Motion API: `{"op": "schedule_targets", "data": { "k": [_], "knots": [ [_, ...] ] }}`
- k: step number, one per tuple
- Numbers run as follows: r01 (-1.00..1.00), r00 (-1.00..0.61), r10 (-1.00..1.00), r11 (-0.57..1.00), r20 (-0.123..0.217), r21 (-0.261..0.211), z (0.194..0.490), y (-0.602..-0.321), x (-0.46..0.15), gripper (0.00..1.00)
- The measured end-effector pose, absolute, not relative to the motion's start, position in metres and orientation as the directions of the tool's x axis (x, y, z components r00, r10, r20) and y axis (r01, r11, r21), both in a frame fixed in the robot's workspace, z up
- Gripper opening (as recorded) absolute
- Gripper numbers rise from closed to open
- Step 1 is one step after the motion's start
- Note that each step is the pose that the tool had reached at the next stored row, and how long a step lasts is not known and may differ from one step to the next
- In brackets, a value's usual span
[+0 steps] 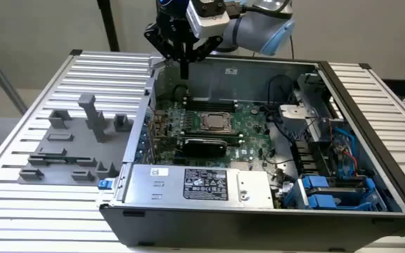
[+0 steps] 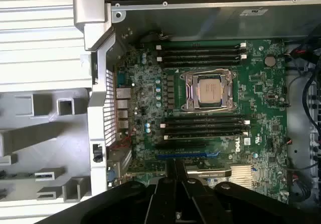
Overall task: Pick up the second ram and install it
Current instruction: 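Reach for the second ram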
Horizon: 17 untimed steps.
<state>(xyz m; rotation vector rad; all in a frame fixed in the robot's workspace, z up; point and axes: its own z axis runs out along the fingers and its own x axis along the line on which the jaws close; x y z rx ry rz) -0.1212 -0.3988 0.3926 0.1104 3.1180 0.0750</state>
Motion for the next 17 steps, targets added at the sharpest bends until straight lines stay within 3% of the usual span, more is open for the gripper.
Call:
{"op": "schedule_targets", "data": {
  "k": [17],
  "knots": [
    [0.070, -0.997, 0.071, 0.996, -0.019, 0.049, 0.3926, -0.4007, -0.1305, 0.00]
  ]
}}
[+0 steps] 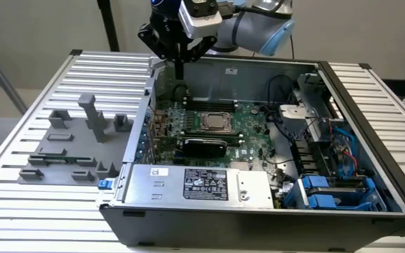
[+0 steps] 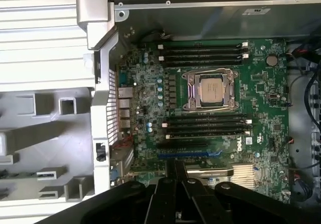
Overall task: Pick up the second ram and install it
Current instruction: 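Reach for the second ram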
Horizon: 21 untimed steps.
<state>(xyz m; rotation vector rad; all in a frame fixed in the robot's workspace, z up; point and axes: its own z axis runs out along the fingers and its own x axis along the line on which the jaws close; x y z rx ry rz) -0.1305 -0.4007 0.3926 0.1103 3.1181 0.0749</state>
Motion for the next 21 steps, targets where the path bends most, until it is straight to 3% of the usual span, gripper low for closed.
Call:
{"op": "schedule_targets", "data": {
  "k": [21],
  "knots": [
    [0.070, -0.997, 0.071, 0.996, -0.019, 0.048, 0.391, -0.414, -0.226, 0.00]
  ]
}}
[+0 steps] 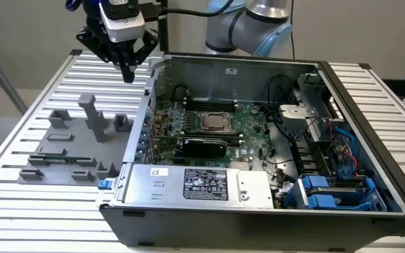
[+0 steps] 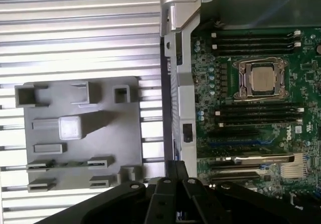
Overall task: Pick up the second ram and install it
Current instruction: 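Reach for the second ram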
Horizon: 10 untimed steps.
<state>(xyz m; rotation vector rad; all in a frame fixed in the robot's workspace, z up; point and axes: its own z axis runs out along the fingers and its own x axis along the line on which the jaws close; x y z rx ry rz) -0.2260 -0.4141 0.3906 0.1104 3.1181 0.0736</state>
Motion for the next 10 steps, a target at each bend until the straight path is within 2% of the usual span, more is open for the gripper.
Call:
{"op": "schedule_targets", "data": {
  "k": [10],
  "knots": [
    [0.070, -0.997, 0.071, 0.997, -0.020, 0.036, 0.382, -0.416, -0.271, 0.00]
  ]
}}
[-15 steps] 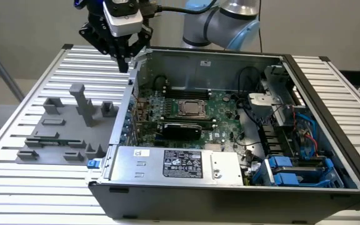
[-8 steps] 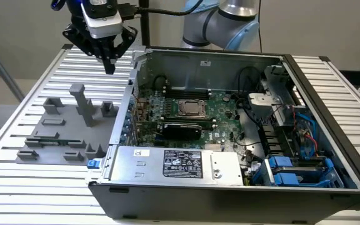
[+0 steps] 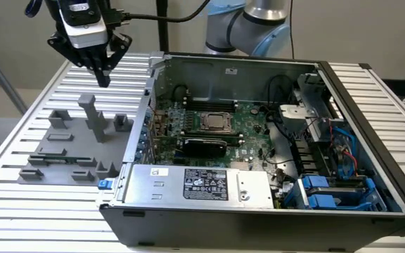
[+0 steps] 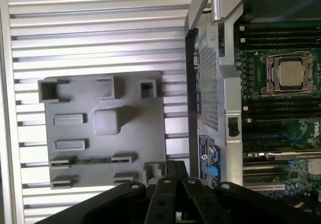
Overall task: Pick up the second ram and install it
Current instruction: 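Reach for the second ram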
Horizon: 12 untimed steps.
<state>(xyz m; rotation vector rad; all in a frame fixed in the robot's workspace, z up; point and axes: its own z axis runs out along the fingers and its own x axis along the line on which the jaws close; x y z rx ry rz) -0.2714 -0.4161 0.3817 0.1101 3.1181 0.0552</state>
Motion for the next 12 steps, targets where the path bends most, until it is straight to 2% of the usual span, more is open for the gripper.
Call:
{"op": "schedule_targets", "data": {
  "k": [12],
  "knots": [
    [0.070, -0.997, 0.071, 0.997, -0.020, 0.023, 0.373, -0.421, -0.325, 0.00]
  ]
}}
